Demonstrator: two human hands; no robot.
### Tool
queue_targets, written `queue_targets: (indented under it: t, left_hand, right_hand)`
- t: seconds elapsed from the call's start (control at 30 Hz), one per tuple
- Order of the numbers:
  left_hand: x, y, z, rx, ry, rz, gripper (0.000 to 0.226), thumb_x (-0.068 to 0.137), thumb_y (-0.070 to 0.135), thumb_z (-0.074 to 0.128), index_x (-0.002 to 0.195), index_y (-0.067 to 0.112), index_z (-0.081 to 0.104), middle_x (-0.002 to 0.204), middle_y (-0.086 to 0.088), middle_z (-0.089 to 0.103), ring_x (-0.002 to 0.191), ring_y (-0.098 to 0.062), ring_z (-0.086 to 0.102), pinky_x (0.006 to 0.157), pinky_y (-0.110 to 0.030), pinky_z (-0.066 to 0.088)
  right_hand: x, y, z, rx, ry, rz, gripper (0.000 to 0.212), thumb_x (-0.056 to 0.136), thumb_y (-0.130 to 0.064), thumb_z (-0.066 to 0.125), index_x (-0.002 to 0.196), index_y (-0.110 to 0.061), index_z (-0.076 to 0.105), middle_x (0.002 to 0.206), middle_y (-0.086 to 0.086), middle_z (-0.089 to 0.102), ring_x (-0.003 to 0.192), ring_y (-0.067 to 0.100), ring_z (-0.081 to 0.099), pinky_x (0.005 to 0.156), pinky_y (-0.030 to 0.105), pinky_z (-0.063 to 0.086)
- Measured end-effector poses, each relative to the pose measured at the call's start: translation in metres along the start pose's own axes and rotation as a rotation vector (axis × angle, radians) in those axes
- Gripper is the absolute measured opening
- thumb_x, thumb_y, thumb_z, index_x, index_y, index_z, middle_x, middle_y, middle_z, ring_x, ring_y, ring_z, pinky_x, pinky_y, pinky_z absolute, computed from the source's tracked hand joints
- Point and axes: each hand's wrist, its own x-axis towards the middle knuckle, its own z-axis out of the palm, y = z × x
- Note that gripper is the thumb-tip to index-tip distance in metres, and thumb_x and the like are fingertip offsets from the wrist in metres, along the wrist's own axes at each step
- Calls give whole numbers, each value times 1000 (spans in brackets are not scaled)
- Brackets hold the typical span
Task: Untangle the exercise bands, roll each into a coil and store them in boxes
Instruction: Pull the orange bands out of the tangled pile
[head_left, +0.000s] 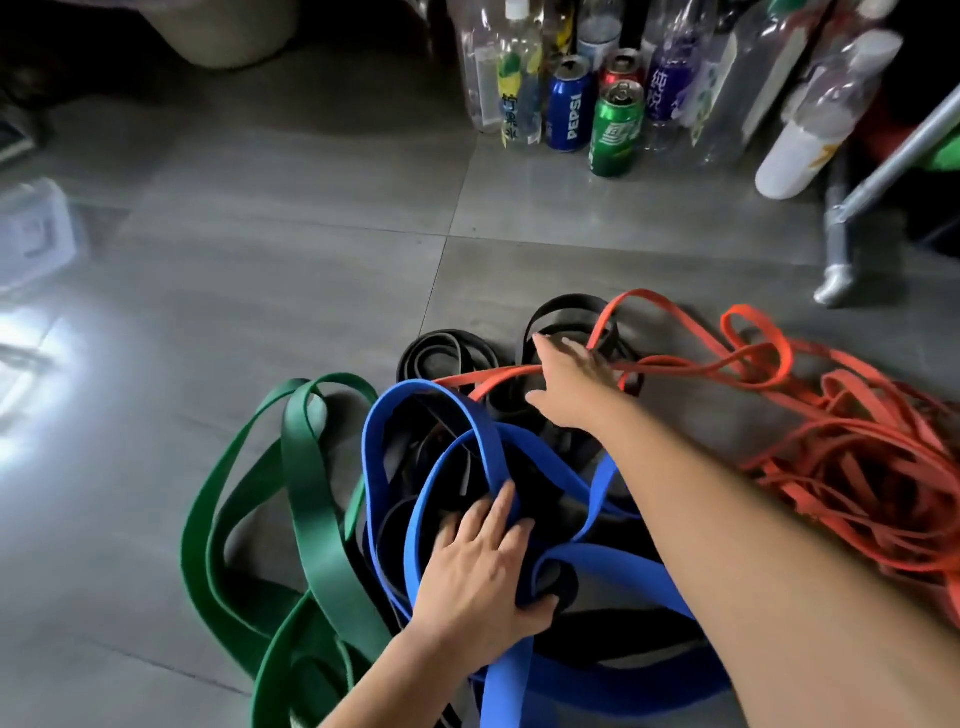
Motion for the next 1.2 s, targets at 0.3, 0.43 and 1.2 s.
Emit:
queue_targets:
  t: [0.3, 0.43, 1.2]
  left_hand:
    - [0, -6, 4, -37, -3, 31, 82, 70, 70, 33, 142, 30, 31, 159, 4, -7, 143, -18, 4, 112, -41, 12]
    - [1, -8, 5, -33, -9, 46, 81, 71, 72, 32, 141, 32, 30, 158, 6, -10, 143, -17, 2, 112, -39, 11]
    - [1, 12, -10, 209, 38, -30, 68, 45, 65, 67, 93, 19, 75, 123, -13, 63, 101, -32, 66, 72, -44, 56]
  right_hand:
    - [10, -21, 21, -219, -144, 35, 48, 96, -17, 43, 141, -29, 31, 141, 5, 37, 127, 31, 41, 105, 45, 25]
    - [3, -19, 23, -187, 13, -63, 27, 96, -44, 42, 111, -28, 57, 119, 0, 53, 117, 25, 44, 97, 41, 28]
    - [-161, 194, -43, -470, 293, 636, 72, 77, -63, 56, 129, -14, 47, 132, 10, 45, 114, 32, 46, 90, 42, 40]
